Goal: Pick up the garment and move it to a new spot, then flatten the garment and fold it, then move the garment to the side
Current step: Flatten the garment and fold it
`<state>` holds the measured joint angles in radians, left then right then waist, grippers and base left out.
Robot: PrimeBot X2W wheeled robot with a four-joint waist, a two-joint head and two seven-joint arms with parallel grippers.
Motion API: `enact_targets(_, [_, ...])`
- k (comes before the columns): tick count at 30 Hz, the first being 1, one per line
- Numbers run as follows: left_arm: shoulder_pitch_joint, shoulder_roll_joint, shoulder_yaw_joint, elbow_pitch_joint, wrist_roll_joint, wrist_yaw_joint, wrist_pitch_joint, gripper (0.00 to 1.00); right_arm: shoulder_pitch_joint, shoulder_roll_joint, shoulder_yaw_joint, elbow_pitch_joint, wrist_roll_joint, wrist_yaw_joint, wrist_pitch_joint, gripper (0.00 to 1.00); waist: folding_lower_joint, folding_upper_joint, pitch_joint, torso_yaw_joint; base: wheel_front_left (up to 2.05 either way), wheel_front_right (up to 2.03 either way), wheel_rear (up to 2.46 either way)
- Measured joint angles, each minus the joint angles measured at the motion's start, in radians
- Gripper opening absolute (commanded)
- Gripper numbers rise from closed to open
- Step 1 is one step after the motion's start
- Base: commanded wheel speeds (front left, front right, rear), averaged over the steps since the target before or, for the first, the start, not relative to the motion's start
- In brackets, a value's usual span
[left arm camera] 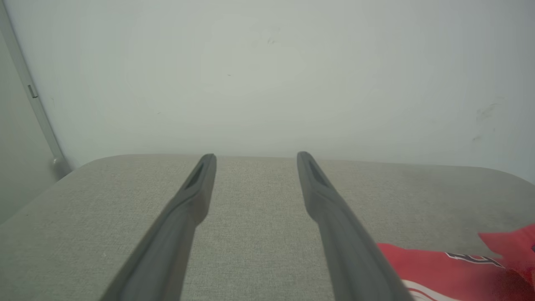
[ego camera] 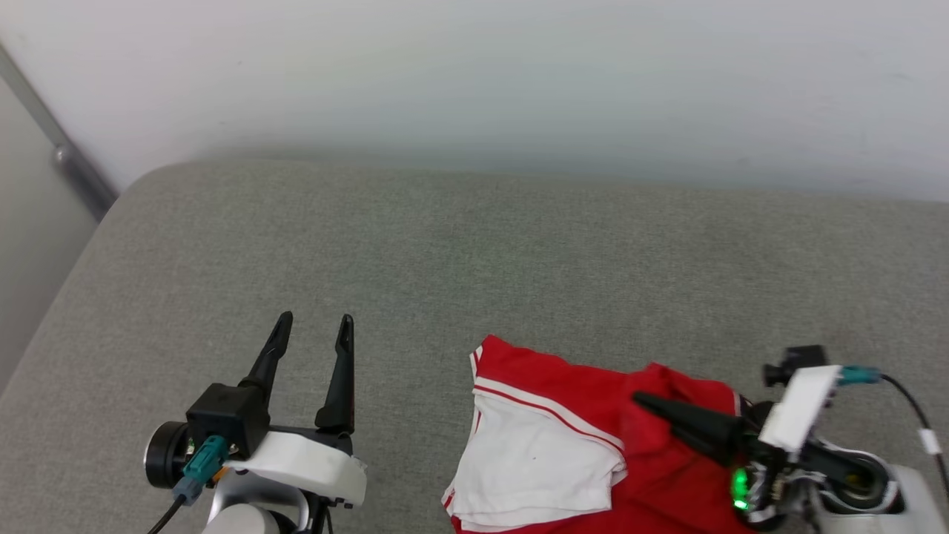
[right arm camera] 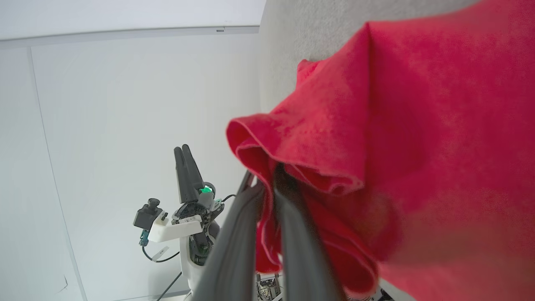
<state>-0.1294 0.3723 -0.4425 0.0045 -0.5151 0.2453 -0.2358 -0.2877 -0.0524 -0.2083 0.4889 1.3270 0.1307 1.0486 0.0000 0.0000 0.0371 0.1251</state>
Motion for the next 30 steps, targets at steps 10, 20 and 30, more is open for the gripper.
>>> enact_targets(10, [-0.042, -0.028, -0.021, 0.014, 0.001, -0.013, -0.001, 1.00, -0.041, 0.002, 0.402, 0.022, 0.073, 0.000, -0.256, 0.00, 0.0000, 0.0000, 0.049, 0.049, 0.00, 0.00, 0.00])
enact_targets(20, [-0.047, -0.042, -0.019, 0.042, 0.002, -0.018, -0.014, 1.00, -0.088, -0.001, 0.530, 0.056, 0.001, 0.000, -0.334, 1.00, 0.0000, 0.0000, 0.076, 0.058, 0.00, 0.00, 0.00])
enact_targets(30, [-0.039, -0.042, -0.008, 0.057, -0.001, -0.015, -0.017, 1.00, -0.111, -0.150, 0.649, -0.188, -0.246, 0.000, -0.440, 1.00, 0.0000, 0.0000, 0.044, 0.016, 0.00, 0.00, 0.00])
